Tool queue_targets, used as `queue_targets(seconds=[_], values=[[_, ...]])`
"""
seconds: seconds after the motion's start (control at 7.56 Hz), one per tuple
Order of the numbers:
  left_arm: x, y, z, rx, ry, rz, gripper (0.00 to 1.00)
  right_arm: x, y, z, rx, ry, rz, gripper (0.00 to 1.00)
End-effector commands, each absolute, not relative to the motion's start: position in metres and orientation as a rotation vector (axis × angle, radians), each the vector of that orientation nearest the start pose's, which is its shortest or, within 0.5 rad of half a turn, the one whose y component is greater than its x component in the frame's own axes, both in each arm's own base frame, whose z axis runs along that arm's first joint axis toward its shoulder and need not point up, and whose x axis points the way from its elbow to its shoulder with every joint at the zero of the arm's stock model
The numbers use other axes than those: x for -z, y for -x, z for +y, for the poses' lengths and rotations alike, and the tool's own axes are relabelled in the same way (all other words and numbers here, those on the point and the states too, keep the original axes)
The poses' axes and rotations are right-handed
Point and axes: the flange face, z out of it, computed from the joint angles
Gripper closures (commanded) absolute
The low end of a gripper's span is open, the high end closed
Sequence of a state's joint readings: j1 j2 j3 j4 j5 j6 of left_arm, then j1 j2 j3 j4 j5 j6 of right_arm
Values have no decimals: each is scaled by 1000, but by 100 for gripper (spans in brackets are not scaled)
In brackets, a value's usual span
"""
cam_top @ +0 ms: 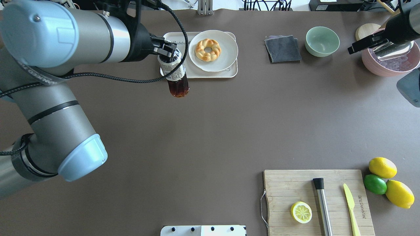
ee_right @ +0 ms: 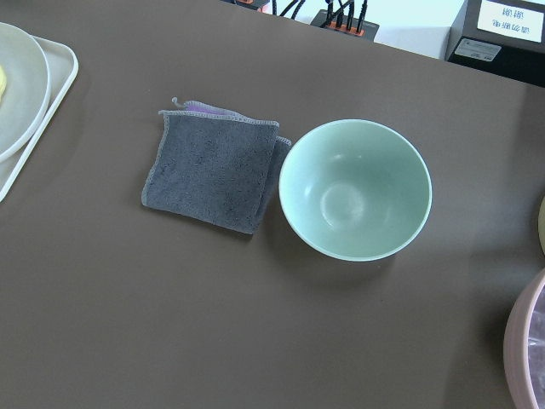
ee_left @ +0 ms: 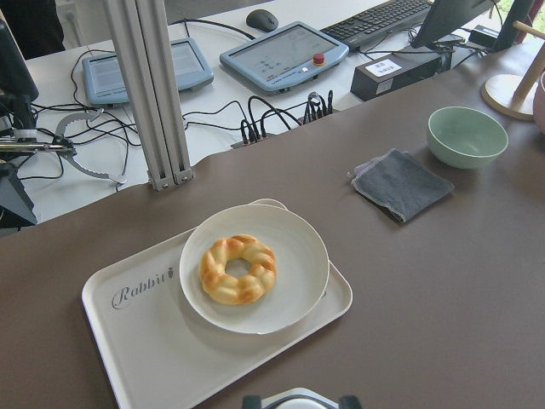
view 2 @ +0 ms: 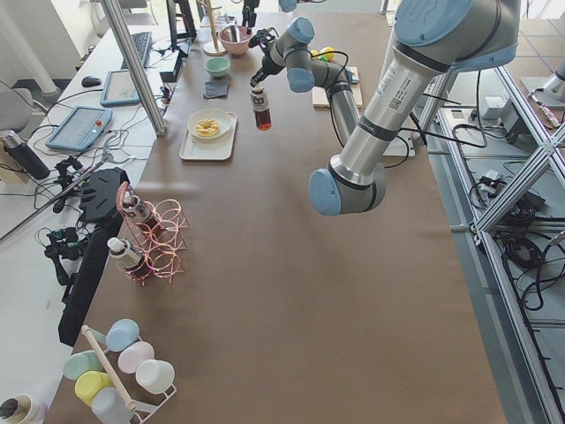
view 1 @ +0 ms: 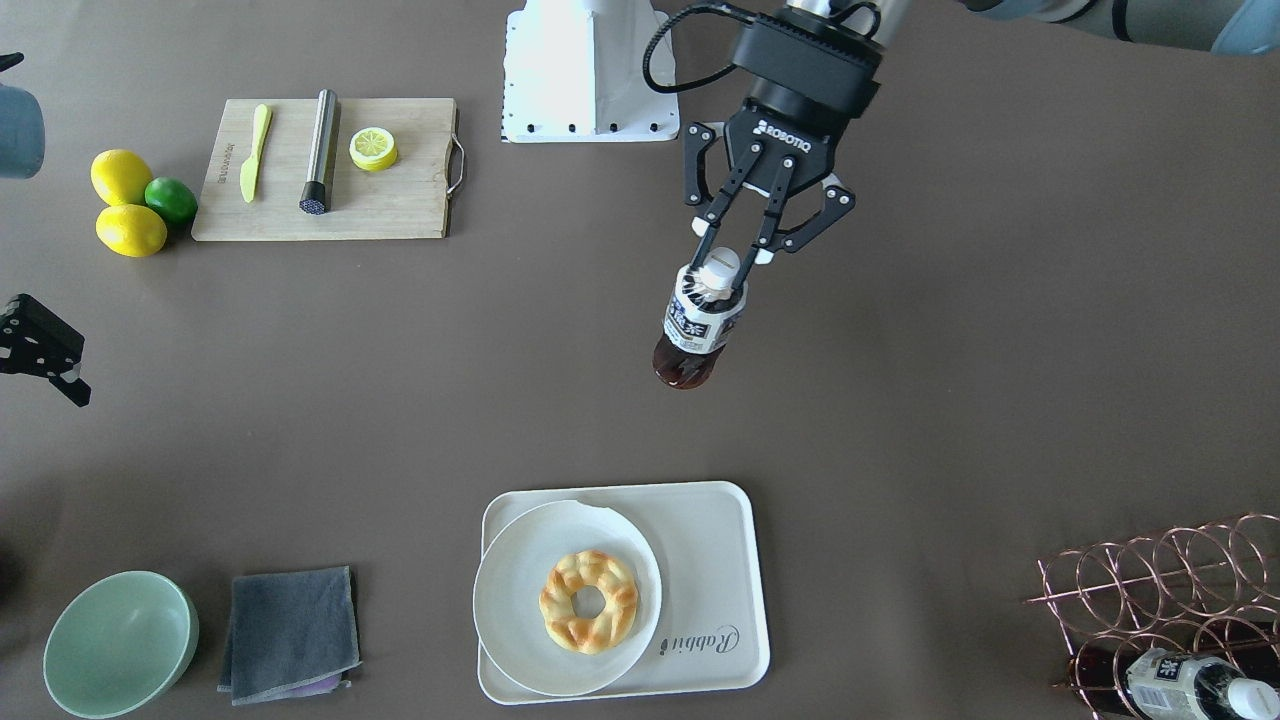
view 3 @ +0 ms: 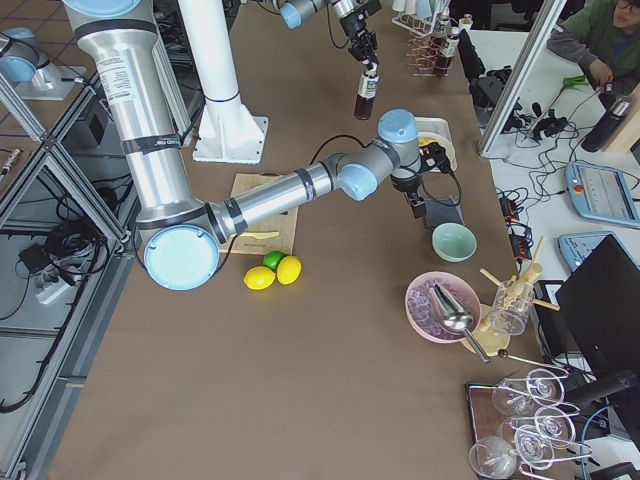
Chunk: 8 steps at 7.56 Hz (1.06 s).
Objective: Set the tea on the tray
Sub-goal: 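Carry the tea bottle with the left gripper to the table middle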
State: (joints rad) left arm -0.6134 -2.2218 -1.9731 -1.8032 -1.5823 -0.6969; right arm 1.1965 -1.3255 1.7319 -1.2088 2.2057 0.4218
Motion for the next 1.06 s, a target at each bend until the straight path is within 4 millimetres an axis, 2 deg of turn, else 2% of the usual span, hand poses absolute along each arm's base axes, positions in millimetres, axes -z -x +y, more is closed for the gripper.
queue_targets(seconds=[0.0,0.4,0.53,0.93], values=[[-94,-459,-385,-268,-887,935,100,-408,147,-577,200,-450,-843,0],[-100,-487,-356,-219,-910,920,100,-408,147,-577,200,-450,-843,0],[-100,-486,-356,-215,-920,929,100,-408,147,-577,200,-450,-843,0],[-119,-486,-357,-204,-920,897,100,-406,146,-575,203,-455,-846,0]])
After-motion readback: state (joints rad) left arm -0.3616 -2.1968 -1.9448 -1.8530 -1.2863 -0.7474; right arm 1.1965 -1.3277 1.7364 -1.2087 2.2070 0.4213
